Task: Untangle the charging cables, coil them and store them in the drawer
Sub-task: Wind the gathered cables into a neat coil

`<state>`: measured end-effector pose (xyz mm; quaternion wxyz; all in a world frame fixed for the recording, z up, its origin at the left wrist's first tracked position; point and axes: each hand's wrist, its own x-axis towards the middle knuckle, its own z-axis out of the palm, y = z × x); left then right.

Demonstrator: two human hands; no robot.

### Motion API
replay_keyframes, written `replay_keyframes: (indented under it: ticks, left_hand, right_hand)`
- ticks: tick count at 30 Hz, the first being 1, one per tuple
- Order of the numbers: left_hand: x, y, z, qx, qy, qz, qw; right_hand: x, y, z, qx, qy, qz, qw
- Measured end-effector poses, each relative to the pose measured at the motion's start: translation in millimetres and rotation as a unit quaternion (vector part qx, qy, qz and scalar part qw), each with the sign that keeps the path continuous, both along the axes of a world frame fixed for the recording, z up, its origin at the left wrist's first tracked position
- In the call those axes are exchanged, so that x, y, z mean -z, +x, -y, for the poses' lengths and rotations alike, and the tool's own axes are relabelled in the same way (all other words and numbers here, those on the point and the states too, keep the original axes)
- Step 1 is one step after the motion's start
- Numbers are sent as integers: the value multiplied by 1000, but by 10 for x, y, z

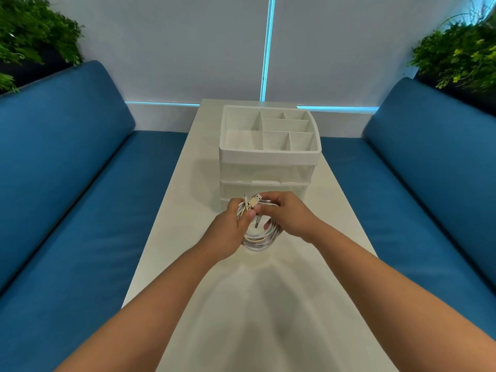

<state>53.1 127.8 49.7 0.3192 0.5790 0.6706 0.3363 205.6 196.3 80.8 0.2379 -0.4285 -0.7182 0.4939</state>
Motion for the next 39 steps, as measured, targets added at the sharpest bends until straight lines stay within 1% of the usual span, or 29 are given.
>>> replay_keyframes:
  ticks: [2,5,8,11,13,17,21,24,29,32,35,39]
  left_hand:
    - [6,12,5,-1,-11,-4,1000]
    - [-19,41,11,-2,-26,40,999]
    - [-55,21,-1,6,-38,101,994]
    - [-69,-10,18,24,-54,162,985]
    - [-57,-5,34,23,-56,177,982]
    - [-16,60,27,-5,-35,142,989]
    - [-4,60,3,-23,-28,74,997]
    - [10,38,-17,-27,-1,36,999]
    - [9,48,-66,-38,51,23,998]
    - [11,45,-78,-46,65,33,996]
    - [12,52,-80,-49,71,25,996]
    - [10,26,-78,-54,80,25,995]
  right_hand:
    - [25,-4,-24,1,45,49,998]
    - [42,-10,-74,-4,79,83,993]
    - [32,-10,-99,-16,76,83,994]
    - [-10,-1,-72,-52,38,55,996]
    - [-25,-3,-62,-74,42,67,994]
    - [-4,-49,-72,-76,89,102,988]
    - [45,-85,-97,-17,83,88,993]
    - [49,-104,-100,17,77,69,994]
    - [44,-118,-73,27,162,101,981]
    - [41,-124,-70,30,196,118,973]
    - [46,-118,-82,35,184,108,976]
    - [42,-67,-78,52,121,29,991]
